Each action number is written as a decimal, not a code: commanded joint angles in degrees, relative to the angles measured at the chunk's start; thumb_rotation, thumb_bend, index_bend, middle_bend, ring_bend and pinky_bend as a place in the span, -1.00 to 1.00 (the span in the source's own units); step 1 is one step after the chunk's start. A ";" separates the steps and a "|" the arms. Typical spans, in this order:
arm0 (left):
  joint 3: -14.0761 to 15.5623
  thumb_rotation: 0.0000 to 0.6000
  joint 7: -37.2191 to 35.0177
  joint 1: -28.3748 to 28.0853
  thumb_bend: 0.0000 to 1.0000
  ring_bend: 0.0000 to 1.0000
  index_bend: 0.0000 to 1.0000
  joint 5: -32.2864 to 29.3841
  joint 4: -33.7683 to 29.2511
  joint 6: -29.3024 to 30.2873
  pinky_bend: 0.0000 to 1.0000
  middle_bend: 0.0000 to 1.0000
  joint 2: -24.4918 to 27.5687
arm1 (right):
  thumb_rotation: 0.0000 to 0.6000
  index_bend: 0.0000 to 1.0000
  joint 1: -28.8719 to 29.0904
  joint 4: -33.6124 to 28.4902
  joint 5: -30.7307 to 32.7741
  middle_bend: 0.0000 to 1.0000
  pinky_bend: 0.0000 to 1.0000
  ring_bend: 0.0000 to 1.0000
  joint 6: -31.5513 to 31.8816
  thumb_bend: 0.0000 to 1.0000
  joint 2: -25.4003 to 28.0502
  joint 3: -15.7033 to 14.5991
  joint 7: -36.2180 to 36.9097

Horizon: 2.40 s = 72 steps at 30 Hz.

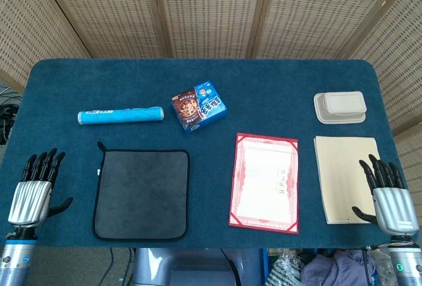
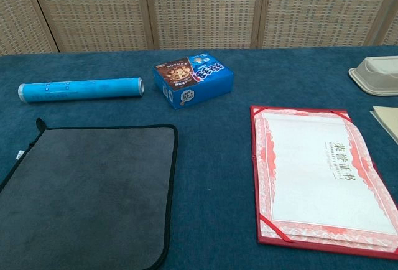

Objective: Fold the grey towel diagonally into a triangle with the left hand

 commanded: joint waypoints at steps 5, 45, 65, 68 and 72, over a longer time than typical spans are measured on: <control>0.02 1.00 -12.58 0.43 -0.63 -1.00 -1.00 0.16 6.94 -1.15 -1.00 -1.00 5.89 | 1.00 -1.00 0.01 -0.06 -0.09 -1.00 -1.00 -1.00 -0.01 -1.00 0.00 -0.04 -0.01; 1.71 1.00 -13.51 0.02 -0.61 -1.00 -1.00 3.74 6.24 -1.35 -1.00 -1.00 5.39 | 1.00 -1.00 0.34 -0.23 0.62 -1.00 -1.00 -1.00 -1.39 -1.00 -0.23 -0.35 -1.03; 11.20 1.00 -11.84 0.60 -0.60 -1.00 -0.26 14.36 14.22 -5.90 -1.00 -1.00 -1.02 | 1.00 -1.00 0.15 -0.38 0.35 -1.00 -1.00 -1.00 -0.78 -1.00 -0.11 -0.22 0.16; 11.63 1.00 -10.55 0.68 -0.60 -1.00 -0.26 14.45 16.27 -6.90 -1.00 -1.00 -2.83 | 1.00 -1.00 0.15 -0.33 0.44 -1.00 -1.00 -1.00 -0.77 -1.00 -0.17 -0.16 0.23; 12.43 1.00 -9.86 0.54 -0.60 -1.00 -0.26 14.54 18.03 -8.68 -1.00 -1.00 -4.59 | 1.00 -1.00 0.13 -0.33 0.55 -1.00 -1.00 -1.00 -0.70 -1.00 -0.24 -0.08 0.30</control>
